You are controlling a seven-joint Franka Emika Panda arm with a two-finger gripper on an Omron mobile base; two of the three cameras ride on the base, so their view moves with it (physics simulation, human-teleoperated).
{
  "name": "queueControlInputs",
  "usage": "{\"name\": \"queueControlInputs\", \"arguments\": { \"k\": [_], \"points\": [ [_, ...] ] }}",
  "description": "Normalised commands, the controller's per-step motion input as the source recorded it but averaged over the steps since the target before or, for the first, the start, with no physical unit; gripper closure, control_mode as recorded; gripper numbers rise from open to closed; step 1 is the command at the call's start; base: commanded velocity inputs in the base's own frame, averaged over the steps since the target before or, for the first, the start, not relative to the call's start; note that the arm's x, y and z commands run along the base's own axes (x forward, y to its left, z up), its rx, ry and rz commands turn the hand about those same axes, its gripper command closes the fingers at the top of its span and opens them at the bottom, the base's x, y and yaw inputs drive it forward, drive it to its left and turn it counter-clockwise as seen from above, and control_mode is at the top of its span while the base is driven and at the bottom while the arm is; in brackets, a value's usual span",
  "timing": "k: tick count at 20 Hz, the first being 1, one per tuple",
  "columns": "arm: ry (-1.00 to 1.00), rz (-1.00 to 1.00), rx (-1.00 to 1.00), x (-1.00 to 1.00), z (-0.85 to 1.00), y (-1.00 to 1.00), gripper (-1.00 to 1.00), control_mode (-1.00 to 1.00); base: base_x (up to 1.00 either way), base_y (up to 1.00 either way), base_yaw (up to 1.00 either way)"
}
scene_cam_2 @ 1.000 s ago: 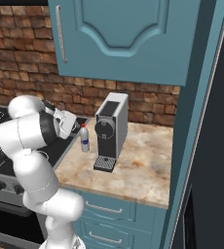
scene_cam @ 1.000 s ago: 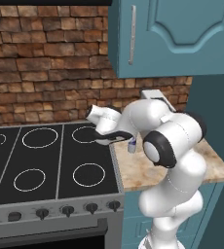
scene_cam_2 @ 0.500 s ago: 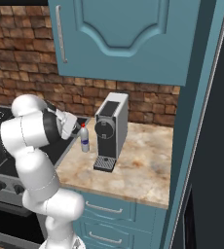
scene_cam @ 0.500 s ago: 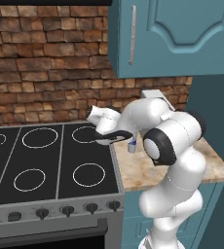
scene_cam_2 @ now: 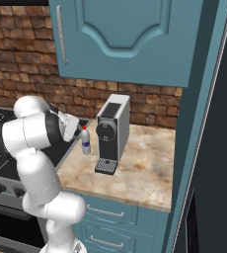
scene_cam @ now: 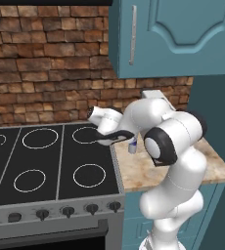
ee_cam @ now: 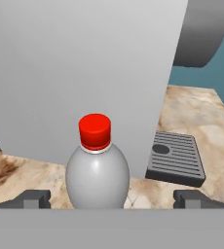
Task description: Take the bottled waters from the counter and place them in the freezer to freeze. Close the freezer door after placing the bottles.
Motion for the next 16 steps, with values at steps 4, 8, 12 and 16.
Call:
{"name": "queueControlInputs", "arguments": {
  "k": [4, 8, 12, 16],
  "points": [
    [0.0, 0.0, 0.0, 0.14, -0.02, 0.0, -1.0, -1.0, 0.0, 0.0, 0.0],
    [0.01, 0.0, 0.0, 0.16, -0.02, 0.0, -1.0, -1.0, 0.0, 0.0, 0.0],
    [0.02, 0.0, 0.0, 0.09, -0.02, 0.0, -1.0, -1.0, 0.0, 0.0, 0.0],
    [0.02, 0.0, 0.0, 0.02, -0.05, 0.0, -1.0, -1.0, 0.0, 0.0, 0.0]
  ]
}}
